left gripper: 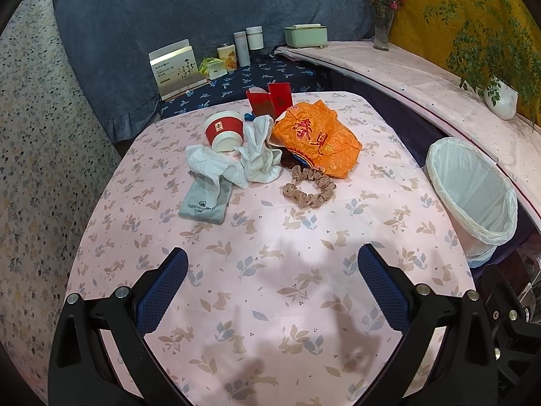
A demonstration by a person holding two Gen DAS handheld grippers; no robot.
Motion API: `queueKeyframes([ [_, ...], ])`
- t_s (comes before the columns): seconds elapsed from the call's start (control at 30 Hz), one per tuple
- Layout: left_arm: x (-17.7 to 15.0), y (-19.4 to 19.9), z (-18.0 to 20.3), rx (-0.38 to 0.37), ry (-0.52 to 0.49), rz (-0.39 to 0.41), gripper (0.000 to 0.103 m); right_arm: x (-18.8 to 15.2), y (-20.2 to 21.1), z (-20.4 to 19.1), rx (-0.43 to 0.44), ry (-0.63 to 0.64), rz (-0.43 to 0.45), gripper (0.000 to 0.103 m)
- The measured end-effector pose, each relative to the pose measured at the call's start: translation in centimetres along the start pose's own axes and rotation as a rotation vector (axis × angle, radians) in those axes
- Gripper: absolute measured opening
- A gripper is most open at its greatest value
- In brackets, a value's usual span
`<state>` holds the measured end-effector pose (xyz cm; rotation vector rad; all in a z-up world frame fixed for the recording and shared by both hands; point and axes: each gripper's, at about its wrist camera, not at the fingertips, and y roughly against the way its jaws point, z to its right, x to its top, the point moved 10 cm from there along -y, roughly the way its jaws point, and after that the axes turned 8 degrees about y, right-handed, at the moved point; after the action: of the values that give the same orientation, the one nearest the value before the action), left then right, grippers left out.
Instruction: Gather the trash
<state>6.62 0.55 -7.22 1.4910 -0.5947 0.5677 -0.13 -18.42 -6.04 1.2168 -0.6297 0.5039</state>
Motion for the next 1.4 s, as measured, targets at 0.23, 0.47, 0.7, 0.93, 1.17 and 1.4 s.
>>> queueKeyframes([
  [0.23,0.06,0.01,0.01,-0.002,-0.002,0.002,0.096,0.06,0.02,-0.01,-0.001,-0.001,0.003,0.096],
  [0.47,0.03,0.11,0.03,-0.001,-0.003,0.005,0.096,0.05,0.12,0.04,0.001,-0.002,0.005,0.096],
  [0.7,0.02,0.22,0.1,0.002,-0.001,0.009,0.096,0.1,0.19,0.01,0.0,0.002,0.006,0.096],
  [0.93,0.02,0.19,0.17,0.002,-0.001,0.008,0.096,0.17,0.24,0.0,-0.001,0.0,0.007,0.096],
  [1.17,-0.01,0.24,0.17,0.002,-0.001,0.007,0.096,0.2,0.25,0.01,-0.002,0.001,0.007,0.096],
  [1.4,-0.12,0.16,0.28,0.0,-0.002,-0.001,0.096,0.2,0.2,0.06,-0.003,0.0,0.007,0.096],
])
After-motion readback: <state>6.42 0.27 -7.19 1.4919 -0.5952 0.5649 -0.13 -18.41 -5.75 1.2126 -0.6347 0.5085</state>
